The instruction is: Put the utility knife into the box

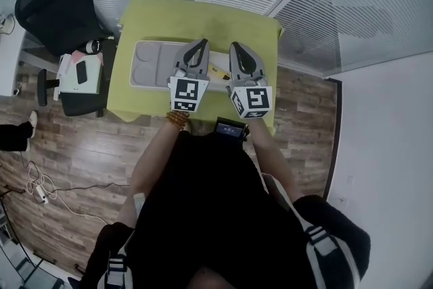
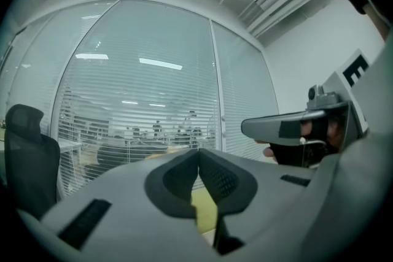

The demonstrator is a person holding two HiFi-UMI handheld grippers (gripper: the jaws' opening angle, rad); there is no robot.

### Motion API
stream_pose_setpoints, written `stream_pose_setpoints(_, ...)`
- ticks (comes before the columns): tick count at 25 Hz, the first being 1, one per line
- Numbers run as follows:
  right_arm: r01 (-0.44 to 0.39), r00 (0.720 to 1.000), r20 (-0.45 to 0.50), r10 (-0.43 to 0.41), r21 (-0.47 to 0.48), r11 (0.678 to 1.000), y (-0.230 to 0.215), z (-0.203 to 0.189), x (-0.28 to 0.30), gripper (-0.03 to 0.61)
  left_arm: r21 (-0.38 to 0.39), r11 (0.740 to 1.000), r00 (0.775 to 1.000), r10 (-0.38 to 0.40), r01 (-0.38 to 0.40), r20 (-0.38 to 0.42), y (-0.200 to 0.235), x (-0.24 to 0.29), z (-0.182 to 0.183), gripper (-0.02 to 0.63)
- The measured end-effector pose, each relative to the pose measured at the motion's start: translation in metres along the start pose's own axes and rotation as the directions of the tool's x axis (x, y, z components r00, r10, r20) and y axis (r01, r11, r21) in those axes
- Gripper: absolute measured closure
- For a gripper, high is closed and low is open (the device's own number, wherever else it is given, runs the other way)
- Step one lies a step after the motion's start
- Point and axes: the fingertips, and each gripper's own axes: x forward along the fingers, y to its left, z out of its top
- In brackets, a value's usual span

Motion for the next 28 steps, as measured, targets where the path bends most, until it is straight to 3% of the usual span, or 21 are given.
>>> stream_pose_setpoints(10, 0.016, 1.000, 0.025, -0.015, -0.045, 0.999, 0.006, 0.015, -0.008, 0.578, 0.013, 1.000, 1.000, -0.008, 0.008, 0.013, -0.003, -0.004, 0.005, 0.601)
stream_pose_setpoints(28, 0.025, 1.000, 0.002, -0.025, -0.059, 0.998, 0.002, 0.008, -0.010, 0.578, 0.019, 1.000, 1.000, -0.009, 0.009, 0.025, -0.003, -0.004, 0.007, 0.601)
